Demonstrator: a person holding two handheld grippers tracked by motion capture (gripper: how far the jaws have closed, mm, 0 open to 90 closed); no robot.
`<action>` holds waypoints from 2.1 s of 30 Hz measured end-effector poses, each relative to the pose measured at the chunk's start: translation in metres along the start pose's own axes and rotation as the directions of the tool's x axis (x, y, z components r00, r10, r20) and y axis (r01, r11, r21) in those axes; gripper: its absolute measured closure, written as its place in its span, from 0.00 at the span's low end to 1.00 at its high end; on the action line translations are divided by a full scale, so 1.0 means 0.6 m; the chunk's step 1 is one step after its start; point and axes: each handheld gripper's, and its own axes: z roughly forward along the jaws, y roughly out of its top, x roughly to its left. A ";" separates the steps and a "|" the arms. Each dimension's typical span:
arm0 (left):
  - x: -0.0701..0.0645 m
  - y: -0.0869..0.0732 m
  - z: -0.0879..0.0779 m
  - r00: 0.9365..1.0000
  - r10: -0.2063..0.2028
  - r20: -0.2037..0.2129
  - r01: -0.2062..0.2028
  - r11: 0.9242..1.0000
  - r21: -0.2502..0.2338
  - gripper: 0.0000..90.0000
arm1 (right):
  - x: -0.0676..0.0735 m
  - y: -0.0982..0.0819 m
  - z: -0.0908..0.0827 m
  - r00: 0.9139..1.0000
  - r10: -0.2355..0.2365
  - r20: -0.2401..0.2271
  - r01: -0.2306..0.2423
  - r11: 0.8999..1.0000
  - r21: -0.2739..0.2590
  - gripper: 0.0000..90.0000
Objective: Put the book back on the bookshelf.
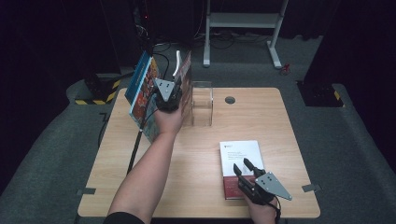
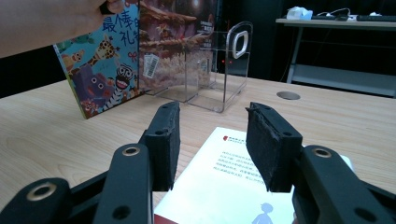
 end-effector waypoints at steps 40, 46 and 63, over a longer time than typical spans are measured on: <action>0.004 -0.049 -0.016 0.998 0.051 -0.034 -0.052 0.998 -0.026 0.89 | 0.006 -0.003 0.004 1.000 -0.009 -0.022 0.009 1.000 0.007 0.61; 0.008 -0.050 -0.020 0.997 0.056 -0.046 -0.056 0.998 -0.016 0.88 | 0.008 -0.003 0.005 1.000 -0.011 -0.022 0.011 1.000 0.011 0.61; 0.025 -0.045 -0.027 0.992 0.062 -0.110 -0.058 0.997 0.043 0.85 | 0.009 -0.004 0.006 1.000 -0.013 -0.025 0.013 1.000 0.013 0.61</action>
